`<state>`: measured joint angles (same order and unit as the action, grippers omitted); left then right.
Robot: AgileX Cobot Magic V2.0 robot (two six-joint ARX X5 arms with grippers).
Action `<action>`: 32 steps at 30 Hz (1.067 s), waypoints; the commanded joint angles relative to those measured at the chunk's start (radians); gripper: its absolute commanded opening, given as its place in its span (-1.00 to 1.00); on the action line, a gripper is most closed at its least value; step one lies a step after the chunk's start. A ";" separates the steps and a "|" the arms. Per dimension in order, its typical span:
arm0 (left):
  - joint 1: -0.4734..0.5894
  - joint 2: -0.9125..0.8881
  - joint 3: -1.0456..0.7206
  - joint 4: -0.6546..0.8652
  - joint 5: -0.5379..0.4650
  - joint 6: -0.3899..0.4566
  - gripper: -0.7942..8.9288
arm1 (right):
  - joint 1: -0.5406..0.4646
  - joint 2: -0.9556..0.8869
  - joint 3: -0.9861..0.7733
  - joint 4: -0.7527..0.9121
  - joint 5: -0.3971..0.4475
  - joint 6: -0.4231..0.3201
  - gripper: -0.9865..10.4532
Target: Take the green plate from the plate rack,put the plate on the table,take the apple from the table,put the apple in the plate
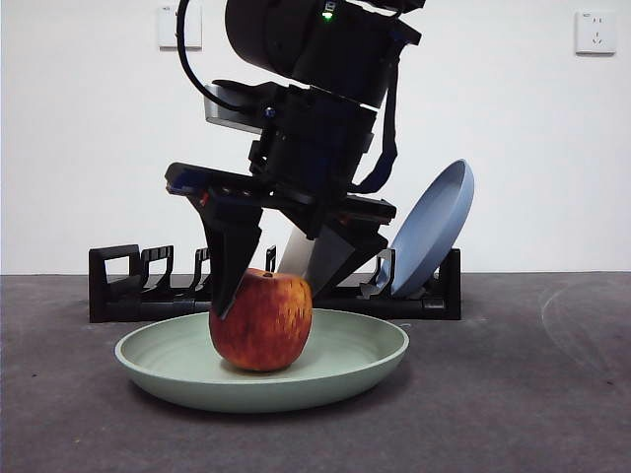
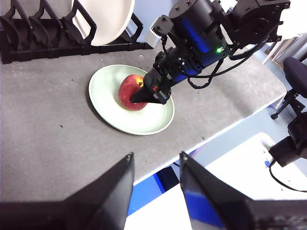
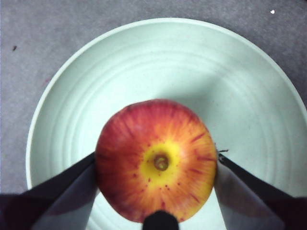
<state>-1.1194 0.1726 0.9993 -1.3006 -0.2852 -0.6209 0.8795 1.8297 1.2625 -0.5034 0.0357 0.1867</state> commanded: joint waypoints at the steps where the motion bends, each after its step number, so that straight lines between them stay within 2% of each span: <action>1: 0.001 0.000 -0.004 0.007 -0.003 -0.008 -0.51 | 0.001 0.021 0.002 0.001 -0.003 -0.007 -0.34; 4: 0.001 0.000 -0.004 0.007 -0.003 -0.008 -0.51 | -0.004 0.021 0.002 -0.001 -0.002 -0.006 0.05; 7: 0.001 0.000 -0.004 0.007 -0.003 -0.008 -0.51 | -0.005 0.021 0.002 -0.001 -0.002 -0.006 0.17; 14: 0.001 0.000 -0.004 0.007 -0.003 -0.008 -0.51 | -0.004 0.019 0.005 -0.015 -0.031 0.011 0.17; 19: 0.001 0.000 -0.004 0.008 -0.003 -0.015 -0.51 | -0.004 0.015 0.061 -0.105 -0.035 0.017 0.16; 29: 0.001 0.025 -0.004 0.077 -0.056 -0.002 -0.51 | -0.003 -0.028 0.404 -0.496 -0.035 -0.098 0.15; 32: 0.001 0.054 -0.004 0.098 -0.061 0.009 -0.51 | -0.002 -0.102 0.418 -0.497 -0.019 -0.124 0.07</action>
<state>-1.1194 0.2195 0.9993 -1.2148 -0.3401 -0.6281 0.8761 1.7550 1.6760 -0.9989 0.0113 0.0944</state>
